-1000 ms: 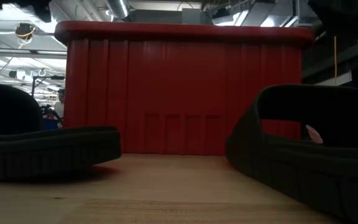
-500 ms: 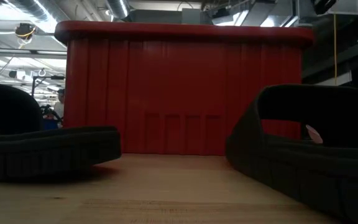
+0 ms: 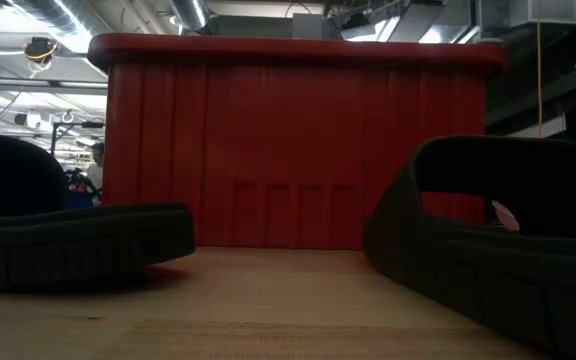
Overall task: Pick and place slides into bin
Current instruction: Put the right pink slide into the bin
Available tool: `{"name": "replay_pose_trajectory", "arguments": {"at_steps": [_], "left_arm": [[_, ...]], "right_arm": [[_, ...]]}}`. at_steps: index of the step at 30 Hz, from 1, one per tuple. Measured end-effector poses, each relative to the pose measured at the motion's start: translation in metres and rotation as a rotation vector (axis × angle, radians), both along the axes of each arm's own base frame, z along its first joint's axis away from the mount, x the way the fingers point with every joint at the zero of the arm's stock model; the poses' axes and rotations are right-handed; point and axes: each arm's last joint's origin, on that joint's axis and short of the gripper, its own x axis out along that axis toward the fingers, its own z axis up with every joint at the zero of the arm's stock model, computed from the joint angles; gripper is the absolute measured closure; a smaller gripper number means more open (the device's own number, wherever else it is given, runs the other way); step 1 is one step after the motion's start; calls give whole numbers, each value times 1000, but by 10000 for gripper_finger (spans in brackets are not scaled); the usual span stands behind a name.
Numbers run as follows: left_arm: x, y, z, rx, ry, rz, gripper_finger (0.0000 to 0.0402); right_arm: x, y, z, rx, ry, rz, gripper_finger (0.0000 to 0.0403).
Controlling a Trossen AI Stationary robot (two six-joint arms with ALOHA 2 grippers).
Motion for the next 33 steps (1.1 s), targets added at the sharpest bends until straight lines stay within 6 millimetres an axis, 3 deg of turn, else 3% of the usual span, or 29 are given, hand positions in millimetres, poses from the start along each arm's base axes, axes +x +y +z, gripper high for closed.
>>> {"name": "replay_pose_trajectory", "arguments": {"at_steps": [7, 12, 21, 33], "left_arm": [[17, -26, 3, 2, 1, 62, 400], [24, -33, 6, -5, -6, 69, 400], [31, -39, 2, -15, -18, 83, 400], [33, -41, -2, -24, -19, 112, 400]], "right_arm": [[-5, 15, 23, 11, 7, 115, 403], [-6, 27, 32, -27, 135, 126, 403], [-6, 77, 12, -92, 354, 147, 403], [-14, 150, -28, -90, 425, -160, 403]]}}
